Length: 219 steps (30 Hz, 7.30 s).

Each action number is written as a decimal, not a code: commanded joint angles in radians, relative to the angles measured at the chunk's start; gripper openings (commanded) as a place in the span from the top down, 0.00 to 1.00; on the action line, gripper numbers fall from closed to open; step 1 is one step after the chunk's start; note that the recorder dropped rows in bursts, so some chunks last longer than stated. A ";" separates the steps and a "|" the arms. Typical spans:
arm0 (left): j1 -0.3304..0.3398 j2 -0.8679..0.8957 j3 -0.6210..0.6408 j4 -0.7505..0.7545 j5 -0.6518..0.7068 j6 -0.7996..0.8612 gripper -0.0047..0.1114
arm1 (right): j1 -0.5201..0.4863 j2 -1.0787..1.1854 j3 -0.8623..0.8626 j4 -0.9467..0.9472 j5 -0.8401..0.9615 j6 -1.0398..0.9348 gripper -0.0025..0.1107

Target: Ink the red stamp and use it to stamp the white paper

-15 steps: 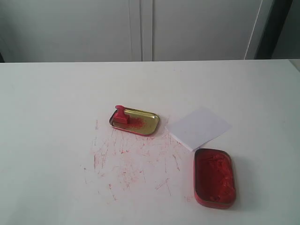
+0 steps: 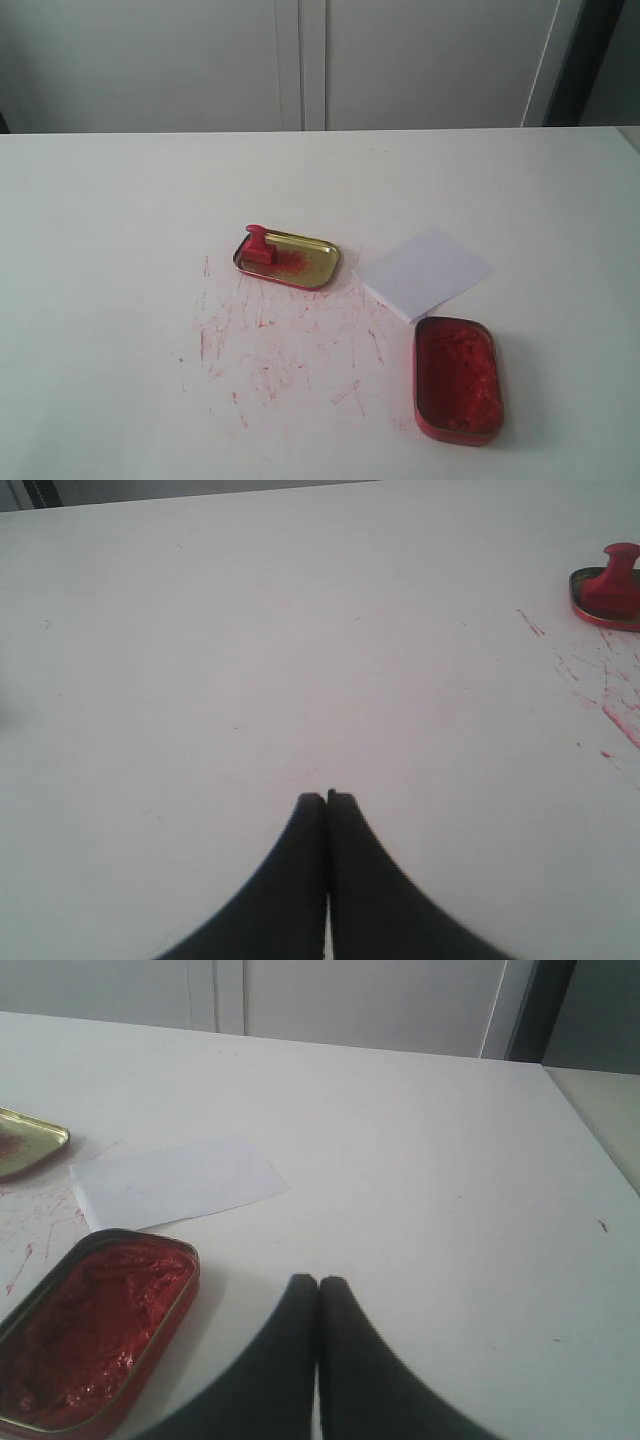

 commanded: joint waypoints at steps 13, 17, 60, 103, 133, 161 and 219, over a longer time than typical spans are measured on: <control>0.001 -0.003 0.004 0.003 -0.004 -0.002 0.96 | -0.003 -0.005 0.004 -0.004 -0.011 0.000 0.98; 0.001 -0.003 0.004 0.003 -0.004 -0.002 0.96 | -0.003 -0.005 0.004 -0.004 -0.013 0.000 0.98; 0.001 -0.003 0.004 0.003 -0.004 -0.002 0.96 | -0.003 -0.005 -0.029 -0.004 -0.437 -0.019 0.98; 0.001 -0.003 0.004 0.003 -0.004 -0.002 0.96 | -0.003 1.080 -0.780 0.078 0.136 0.016 0.98; 0.001 -0.003 0.004 0.003 -0.004 -0.002 0.96 | 0.124 1.733 -1.313 0.082 0.385 -0.030 0.98; 0.001 -0.003 0.004 0.003 -0.004 -0.002 0.96 | 0.443 2.331 -2.110 0.219 0.617 -0.208 0.98; 0.001 -0.003 0.004 0.003 -0.004 -0.002 0.96 | 0.478 2.451 -2.138 0.305 0.526 -0.822 0.64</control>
